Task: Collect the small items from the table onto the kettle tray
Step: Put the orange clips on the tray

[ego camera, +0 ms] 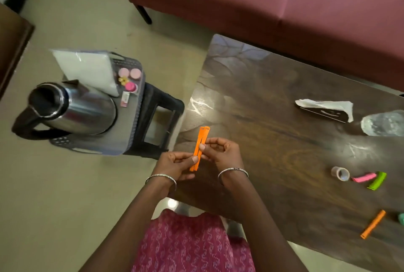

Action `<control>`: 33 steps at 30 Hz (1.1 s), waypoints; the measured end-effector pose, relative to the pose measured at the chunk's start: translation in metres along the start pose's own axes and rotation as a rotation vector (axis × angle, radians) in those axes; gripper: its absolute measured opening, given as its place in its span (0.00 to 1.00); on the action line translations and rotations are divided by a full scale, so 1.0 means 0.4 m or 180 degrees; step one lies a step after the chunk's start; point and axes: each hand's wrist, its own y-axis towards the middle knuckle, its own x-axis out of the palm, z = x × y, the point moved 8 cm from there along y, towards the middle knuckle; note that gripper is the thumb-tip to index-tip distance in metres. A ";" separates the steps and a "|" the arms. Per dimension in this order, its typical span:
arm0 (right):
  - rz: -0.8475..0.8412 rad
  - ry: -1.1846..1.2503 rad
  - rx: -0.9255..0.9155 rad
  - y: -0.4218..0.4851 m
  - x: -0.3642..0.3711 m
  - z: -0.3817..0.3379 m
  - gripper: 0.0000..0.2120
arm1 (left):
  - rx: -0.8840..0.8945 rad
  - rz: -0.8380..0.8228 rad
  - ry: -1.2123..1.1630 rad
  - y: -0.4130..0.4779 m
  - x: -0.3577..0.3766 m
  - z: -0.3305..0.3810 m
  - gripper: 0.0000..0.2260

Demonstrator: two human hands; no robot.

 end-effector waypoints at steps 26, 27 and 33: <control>0.0082 -0.1379 0.0174 0.300 0.610 -0.003 0.04 | 0.0228 0.1276 0.0137 0.259 -0.567 0.118 0.07; 0.0198 -0.1438 0.0157 0.309 0.600 -0.001 0.03 | 0.0201 0.1356 0.0208 0.273 -0.564 0.110 0.07; 0.0345 -0.1095 -0.0045 0.332 0.551 0.001 0.05 | -0.0003 0.1764 0.0179 0.351 -0.569 0.064 0.05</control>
